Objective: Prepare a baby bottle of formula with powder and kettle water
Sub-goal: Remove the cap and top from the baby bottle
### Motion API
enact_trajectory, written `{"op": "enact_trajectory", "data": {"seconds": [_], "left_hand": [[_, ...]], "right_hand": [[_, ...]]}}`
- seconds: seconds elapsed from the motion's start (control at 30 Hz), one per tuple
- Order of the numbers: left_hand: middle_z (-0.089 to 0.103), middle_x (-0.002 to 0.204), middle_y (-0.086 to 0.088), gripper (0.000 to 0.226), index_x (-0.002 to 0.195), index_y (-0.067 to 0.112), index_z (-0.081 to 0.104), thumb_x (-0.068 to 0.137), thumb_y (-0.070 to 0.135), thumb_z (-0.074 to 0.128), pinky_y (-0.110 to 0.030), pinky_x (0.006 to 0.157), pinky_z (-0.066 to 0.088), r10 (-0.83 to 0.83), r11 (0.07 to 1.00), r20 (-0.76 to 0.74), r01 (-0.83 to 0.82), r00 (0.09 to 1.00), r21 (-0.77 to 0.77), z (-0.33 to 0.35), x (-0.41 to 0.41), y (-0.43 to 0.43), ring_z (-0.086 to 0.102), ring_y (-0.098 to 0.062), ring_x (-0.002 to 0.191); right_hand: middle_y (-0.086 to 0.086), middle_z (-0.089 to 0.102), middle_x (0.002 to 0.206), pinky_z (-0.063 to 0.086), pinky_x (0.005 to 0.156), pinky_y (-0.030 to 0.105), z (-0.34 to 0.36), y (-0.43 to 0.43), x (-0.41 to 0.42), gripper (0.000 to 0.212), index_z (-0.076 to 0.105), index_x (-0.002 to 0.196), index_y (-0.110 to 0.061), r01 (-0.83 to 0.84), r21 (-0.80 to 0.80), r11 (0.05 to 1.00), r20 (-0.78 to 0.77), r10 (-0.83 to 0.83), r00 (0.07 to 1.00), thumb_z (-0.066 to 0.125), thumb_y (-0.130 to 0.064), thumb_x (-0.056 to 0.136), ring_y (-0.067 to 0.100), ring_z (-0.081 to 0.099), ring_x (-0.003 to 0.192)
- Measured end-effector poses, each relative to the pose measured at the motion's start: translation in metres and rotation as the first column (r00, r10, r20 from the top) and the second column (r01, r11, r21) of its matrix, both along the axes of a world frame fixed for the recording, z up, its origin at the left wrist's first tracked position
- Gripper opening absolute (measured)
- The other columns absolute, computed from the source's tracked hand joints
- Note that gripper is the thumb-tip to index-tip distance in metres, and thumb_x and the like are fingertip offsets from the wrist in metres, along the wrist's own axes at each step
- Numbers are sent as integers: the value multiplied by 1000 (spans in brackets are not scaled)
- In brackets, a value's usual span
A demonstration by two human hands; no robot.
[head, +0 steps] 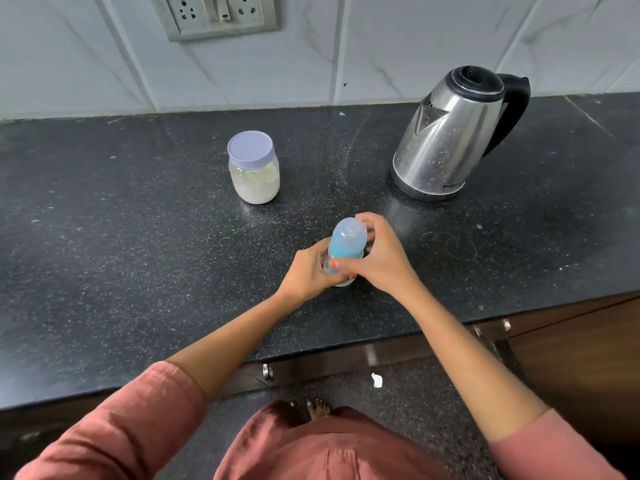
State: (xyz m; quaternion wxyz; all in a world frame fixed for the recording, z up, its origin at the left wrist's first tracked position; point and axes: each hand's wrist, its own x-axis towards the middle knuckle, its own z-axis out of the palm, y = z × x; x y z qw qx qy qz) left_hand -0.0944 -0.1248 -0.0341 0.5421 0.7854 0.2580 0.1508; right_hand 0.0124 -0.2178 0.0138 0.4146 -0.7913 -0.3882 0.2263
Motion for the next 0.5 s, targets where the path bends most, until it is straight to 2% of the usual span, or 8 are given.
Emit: {"op": "enact_trajectory", "data": {"seconds": [0.13, 0.27, 0.3, 0.43, 0.5], "left_hand": [[63, 105, 7, 52, 123, 16, 53, 75, 14, 73, -2, 76, 41, -1, 1000, -3, 1, 1000, 30, 0, 0, 0, 58, 1, 92], [65, 113, 2, 56, 122, 18, 53, 72, 15, 76, -19, 90, 47, 6, 1000, 7, -6, 1000, 2, -2, 0, 0, 61, -6, 102], [65, 113, 3, 57, 122, 18, 53, 71, 16, 77, -20, 91, 46, 6, 1000, 10, -6, 1000, 4, -2, 0, 0, 60, -7, 103], [64, 111, 6, 58, 122, 19, 54, 70, 18, 79, -19, 91, 46, -1, 1000, 7, 1, 1000, 5, -3, 1, 1, 60, -5, 103], [65, 110, 5, 57, 122, 18, 54, 70, 18, 79, -15, 89, 46, -2, 1000, 2, 2, 1000, 7, -4, 1, 0, 60, -5, 102]], "right_hand": [[-6, 47, 110, 46, 84, 30, -10, 2, -9, 69, 47, 116, -17, 73, 74, 995, 34, -76, 997, 84, -18, 58, 19, 49, 107], [-4, 53, 113, 42, 79, 10, -2, -3, -3, 66, 45, 118, -18, -11, 98, 995, 13, 10, 1000, 80, -11, 63, 9, 51, 100], [-7, 53, 113, 42, 81, 10, 1, -5, 0, 66, 43, 119, -20, -51, 86, 995, 0, 51, 999, 80, -10, 64, 8, 51, 101], [-15, 50, 114, 45, 94, 27, 8, -6, 11, 67, 38, 118, -28, -191, 30, 981, -88, 193, 977, 73, -1, 67, 11, 51, 111], [-13, 48, 120, 42, 95, 22, 5, -5, 12, 72, 35, 122, -28, -199, 30, 979, -152, 202, 968, 73, 0, 68, 12, 48, 116]]}}
